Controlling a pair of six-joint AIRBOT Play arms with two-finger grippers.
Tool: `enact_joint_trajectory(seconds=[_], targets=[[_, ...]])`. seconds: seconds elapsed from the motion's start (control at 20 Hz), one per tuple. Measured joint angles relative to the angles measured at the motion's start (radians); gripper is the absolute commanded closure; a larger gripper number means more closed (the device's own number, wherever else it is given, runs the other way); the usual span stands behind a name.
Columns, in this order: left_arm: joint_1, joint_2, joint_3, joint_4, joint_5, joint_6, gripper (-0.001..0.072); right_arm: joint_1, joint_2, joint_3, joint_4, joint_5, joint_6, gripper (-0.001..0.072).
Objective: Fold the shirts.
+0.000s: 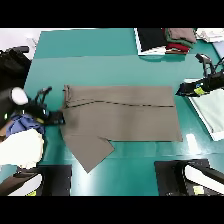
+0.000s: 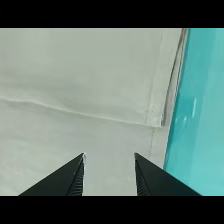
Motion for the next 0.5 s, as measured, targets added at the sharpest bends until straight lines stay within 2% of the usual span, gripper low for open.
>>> enact_joint_trajectory(seconds=[0.2,0.4,0.5], targets=[[0.0,0.121,-0.215,-0.106,0.037,-0.012,0.0163,0.002,0.037,-0.018,0.035,-0.03,0.001,0.0344],[0.0,0.154,-0.311,-0.226,0.09,0.01,0.0167,0.003,0.047,-0.023,0.065,-0.036,0.001,0.0345],[-0.026,0.159,-0.332,-0.262,0.121,0.018,0.0476,0.003,0.05,-0.024,0.071,-0.034,0.001,0.0344]])
